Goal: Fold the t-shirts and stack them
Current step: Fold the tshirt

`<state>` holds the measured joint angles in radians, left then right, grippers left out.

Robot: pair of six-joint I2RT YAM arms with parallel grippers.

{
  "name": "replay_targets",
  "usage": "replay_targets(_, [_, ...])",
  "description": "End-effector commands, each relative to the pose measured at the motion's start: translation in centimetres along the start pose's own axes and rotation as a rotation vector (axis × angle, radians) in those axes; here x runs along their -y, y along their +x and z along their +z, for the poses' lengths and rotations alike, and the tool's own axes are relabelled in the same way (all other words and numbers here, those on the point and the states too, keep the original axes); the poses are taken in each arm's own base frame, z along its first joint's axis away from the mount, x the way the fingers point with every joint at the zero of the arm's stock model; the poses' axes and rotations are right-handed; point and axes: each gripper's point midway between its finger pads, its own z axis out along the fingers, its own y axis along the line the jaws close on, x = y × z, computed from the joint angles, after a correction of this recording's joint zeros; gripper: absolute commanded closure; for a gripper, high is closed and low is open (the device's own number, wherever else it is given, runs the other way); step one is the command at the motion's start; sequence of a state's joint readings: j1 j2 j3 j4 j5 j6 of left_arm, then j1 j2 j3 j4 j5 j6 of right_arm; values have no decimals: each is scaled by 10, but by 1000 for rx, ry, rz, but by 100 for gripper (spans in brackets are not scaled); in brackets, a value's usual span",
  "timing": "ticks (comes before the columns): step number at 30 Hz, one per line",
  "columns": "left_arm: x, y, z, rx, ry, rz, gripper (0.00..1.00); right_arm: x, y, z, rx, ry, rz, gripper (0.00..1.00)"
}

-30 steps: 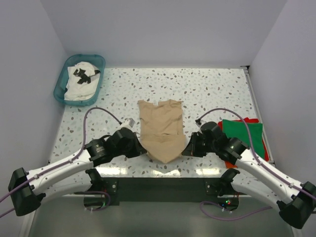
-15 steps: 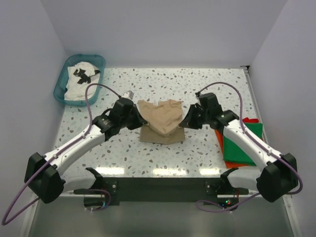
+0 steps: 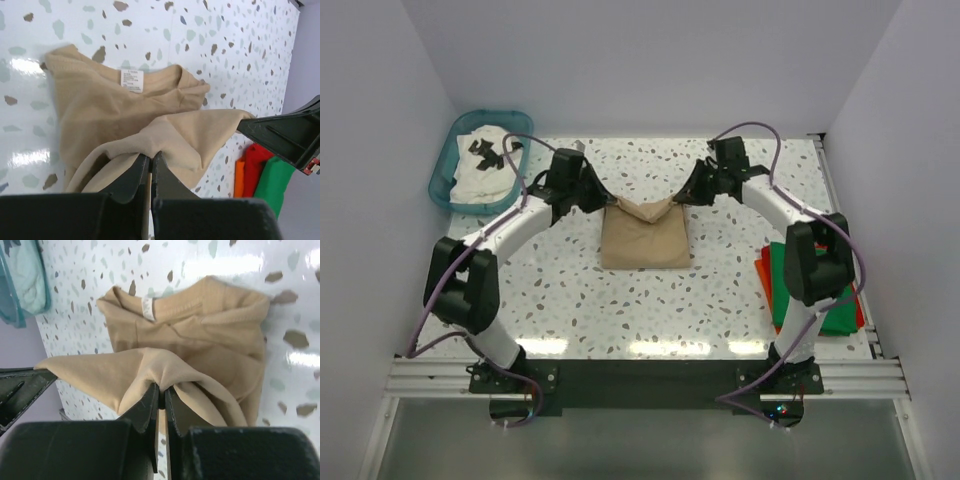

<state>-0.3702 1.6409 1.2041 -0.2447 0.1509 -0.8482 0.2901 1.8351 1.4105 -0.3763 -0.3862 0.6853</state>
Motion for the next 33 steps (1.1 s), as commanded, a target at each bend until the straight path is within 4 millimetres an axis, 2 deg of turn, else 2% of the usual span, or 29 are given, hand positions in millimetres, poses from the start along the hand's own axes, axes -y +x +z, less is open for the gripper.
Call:
replay_targets(1, [6,-38,19,53,70,-2,100,-13,-33,25,18,-100,-13,100])
replay_targets(2, [3,-40,32,32,78,-5,100,-8,-38,34,13,-94,-5,100])
replay_targets(3, [-2,-49,39,42,84,-4,100,-13,-48,36,23,-108,-6,98])
replay_targets(4, [-13,-48,53,22,67,-15,98,1,-51,50,12,-95,15,95])
replay_targets(5, [-9,-53,56,18,96,-13,91,3,-56,54,17,-98,28,82])
replay_targets(6, [-16,-64,60,40,95,-21,75,2,-67,55,37,-110,30,72])
replay_targets(7, [-23,-67,65,45,89,-35,66,7,-74,58,47,-111,39,63])
replay_targets(8, [-24,-70,66,44,110,-37,59,12,-77,62,48,-109,47,53])
replay_targets(9, [-29,-81,64,64,122,-44,49,11,-84,60,60,-112,47,48])
replay_targets(10, [-27,-94,59,90,156,-36,45,13,-91,55,75,-110,37,42])
replay_targets(12, [-30,-99,51,107,160,-31,45,15,-95,47,94,-88,15,41])
replay_targets(13, [-25,-106,40,136,168,-20,45,19,-97,44,111,-57,3,40])
replay_targets(14, [-30,-105,36,145,146,-20,45,14,-101,31,138,-50,-30,40])
replay_targets(15, [-30,-105,33,154,138,-14,46,21,-96,29,144,-26,-29,41])
replay_targets(17, [-27,-99,25,150,143,-10,52,15,-93,21,173,-26,-62,41])
replay_targets(18, [-23,-92,25,139,148,-6,65,11,-88,14,178,-24,-76,42])
replay_targets(20, [-18,-79,26,109,154,5,78,-5,-72,15,160,-53,-125,44])
replay_targets(21, [-10,-69,28,90,165,22,87,-13,-65,17,150,-66,-144,48])
replay_targets(24, [-2,-46,39,46,166,42,100,-36,-35,36,84,-101,-207,58])
replay_targets(27, [-1,-28,51,1,165,53,100,-48,-23,48,41,-149,-230,66])
replay_targets(28, [-4,-22,59,-20,159,53,100,-44,-16,60,13,-152,-228,67])
replay_targets(30, [-4,-17,65,-41,170,59,100,-51,-13,67,-20,-195,-244,70])
replay_targets(31, [-11,-12,74,-61,160,56,100,-46,-8,77,-45,-193,-238,71])
replay_targets(32, [-8,-14,77,-71,171,63,100,-43,-7,82,-55,-191,-245,73])
replay_targets(33, [-9,-14,82,-78,175,82,100,-49,-14,83,-45,-200,-260,73])
